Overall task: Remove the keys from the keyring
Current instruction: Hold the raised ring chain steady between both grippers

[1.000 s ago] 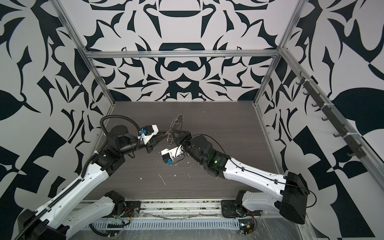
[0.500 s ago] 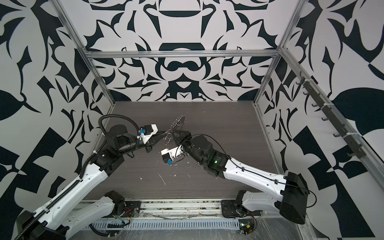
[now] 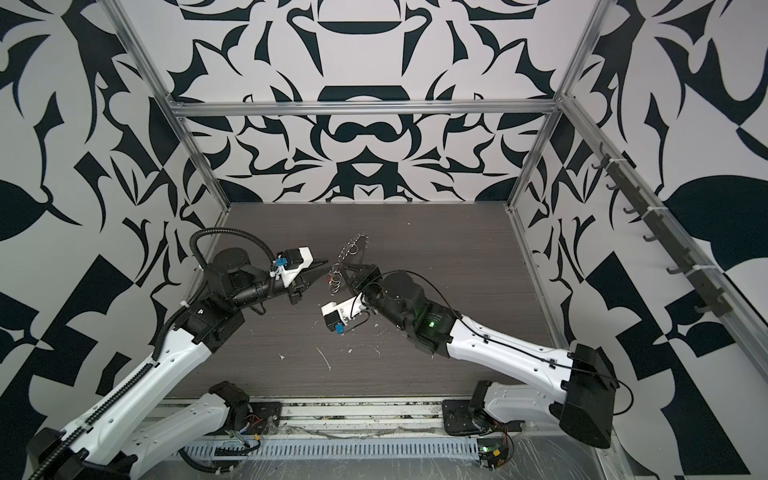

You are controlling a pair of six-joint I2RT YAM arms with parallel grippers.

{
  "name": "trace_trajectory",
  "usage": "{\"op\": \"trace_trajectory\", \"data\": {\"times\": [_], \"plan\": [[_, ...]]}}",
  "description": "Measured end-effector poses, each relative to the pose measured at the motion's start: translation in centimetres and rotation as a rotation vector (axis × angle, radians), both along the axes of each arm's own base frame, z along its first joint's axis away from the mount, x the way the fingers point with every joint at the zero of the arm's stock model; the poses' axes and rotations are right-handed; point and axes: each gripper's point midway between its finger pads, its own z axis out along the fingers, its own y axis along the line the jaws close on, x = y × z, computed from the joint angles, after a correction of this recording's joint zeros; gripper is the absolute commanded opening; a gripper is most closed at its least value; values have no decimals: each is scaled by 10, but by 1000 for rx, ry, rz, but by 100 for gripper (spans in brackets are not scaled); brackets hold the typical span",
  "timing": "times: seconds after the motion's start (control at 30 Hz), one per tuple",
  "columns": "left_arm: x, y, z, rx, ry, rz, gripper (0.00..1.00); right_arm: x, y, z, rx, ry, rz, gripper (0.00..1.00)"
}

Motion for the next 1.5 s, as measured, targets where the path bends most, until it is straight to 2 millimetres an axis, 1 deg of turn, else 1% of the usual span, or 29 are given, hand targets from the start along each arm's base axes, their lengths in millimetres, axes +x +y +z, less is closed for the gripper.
{"op": "trace_trajectory", "data": {"times": [0.2, 0.4, 0.73, 0.97, 1.07, 1.3, 1.4, 1.5], "plan": [[-1, 0, -1, -2, 9, -2, 32, -1, 0, -2, -7, 2, 4, 0], [-1, 0, 0, -4, 12, -2, 34, -1, 1, -2, -9, 3, 7, 0], [-1, 0, -5, 9, 34, -3, 31, -1, 1, -3, -16, 1, 8, 0], [2, 0, -2, 13, 39, 5, 23, -2, 1, -4, -20, 1, 13, 0], [3, 0, -2, 16, 45, 14, 23, -2, 1, -4, -20, 1, 13, 0], [3, 0, -2, 8, 61, 16, 34, -2, 1, -3, -19, 0, 12, 0], [2, 0, -1, 4, 61, 15, 36, -2, 1, -3, -19, 1, 12, 0], [1, 1, 0, 1, 60, 13, 36, -2, 1, -3, -19, 0, 10, 0]]}}
